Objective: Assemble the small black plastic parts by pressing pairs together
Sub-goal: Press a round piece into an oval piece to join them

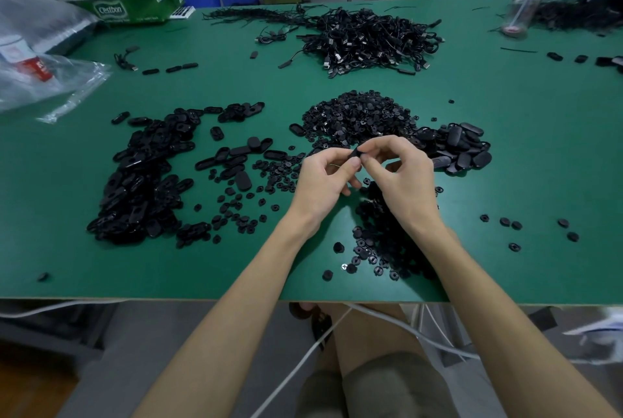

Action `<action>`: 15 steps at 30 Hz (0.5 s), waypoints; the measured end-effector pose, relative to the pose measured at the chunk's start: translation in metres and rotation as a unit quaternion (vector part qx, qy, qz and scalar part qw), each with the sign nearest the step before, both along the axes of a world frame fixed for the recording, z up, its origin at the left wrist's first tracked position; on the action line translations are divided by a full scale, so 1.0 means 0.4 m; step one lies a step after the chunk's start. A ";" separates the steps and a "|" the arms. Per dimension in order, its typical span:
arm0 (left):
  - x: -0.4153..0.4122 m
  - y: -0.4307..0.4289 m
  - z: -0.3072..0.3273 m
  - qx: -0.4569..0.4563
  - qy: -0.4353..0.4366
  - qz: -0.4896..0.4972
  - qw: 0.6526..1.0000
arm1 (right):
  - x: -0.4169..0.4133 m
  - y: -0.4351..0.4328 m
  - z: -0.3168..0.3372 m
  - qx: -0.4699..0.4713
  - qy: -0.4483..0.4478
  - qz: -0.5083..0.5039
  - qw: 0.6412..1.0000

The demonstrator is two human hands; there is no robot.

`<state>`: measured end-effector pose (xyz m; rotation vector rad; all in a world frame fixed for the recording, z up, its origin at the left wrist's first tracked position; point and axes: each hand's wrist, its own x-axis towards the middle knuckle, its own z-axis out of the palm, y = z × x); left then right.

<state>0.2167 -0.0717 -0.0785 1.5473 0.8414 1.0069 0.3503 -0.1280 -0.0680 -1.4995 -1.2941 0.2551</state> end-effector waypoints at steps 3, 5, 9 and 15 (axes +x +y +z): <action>-0.001 0.000 0.000 0.003 -0.004 0.003 1.000 | 0.003 0.002 -0.003 -0.007 0.002 -0.004 1.000; -0.002 0.001 0.000 0.004 -0.006 0.005 1.000 | 0.005 0.003 -0.003 -0.008 0.009 -0.004 1.000; -0.003 0.004 -0.001 -0.005 -0.010 0.020 1.000 | 0.010 0.006 -0.001 -0.006 0.085 0.012 0.996; -0.001 0.005 -0.002 -0.024 -0.013 0.050 0.998 | 0.019 0.004 0.008 -0.005 0.283 0.086 0.955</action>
